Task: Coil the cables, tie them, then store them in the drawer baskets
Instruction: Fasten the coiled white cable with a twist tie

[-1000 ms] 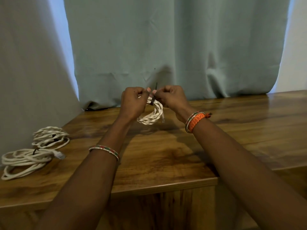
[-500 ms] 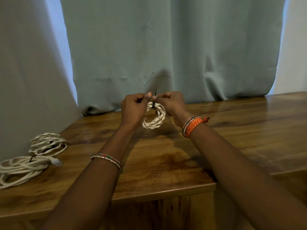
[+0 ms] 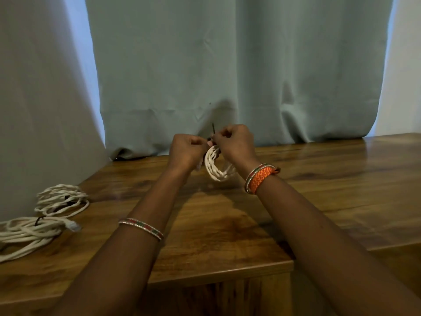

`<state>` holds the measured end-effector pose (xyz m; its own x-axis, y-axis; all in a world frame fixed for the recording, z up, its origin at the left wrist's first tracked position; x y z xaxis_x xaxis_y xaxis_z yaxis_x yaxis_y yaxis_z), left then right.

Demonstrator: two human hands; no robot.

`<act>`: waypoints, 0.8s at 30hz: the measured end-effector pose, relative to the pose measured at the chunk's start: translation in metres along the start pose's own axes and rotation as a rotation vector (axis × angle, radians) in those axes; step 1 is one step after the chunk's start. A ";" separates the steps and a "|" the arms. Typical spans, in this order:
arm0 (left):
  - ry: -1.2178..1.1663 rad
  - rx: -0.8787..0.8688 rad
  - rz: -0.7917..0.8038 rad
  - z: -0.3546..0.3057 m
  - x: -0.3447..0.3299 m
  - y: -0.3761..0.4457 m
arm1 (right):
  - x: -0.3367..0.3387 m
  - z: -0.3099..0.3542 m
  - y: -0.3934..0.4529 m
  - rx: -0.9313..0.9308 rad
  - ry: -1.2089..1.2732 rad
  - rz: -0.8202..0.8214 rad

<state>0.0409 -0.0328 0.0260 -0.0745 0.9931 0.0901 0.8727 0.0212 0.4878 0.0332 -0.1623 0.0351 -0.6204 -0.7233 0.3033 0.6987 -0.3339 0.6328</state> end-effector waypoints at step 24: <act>-0.295 0.011 -0.073 -0.010 0.008 -0.002 | 0.015 0.020 -0.007 0.179 0.241 -0.031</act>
<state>0.0334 -0.0262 0.0348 0.0049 0.9795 -0.2016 0.8755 0.0932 0.4741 0.0117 -0.1587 0.0496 -0.5232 -0.8440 0.1179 0.5933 -0.2614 0.7614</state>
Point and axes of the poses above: each hand's wrist, its own y-axis towards the middle knuckle, its own x-axis out of the back of the hand, z = x × y, the point moved 5 cm from there along y, towards the middle knuckle, and after that the axes turned 6 degrees about -y, right-handed, at the moved point
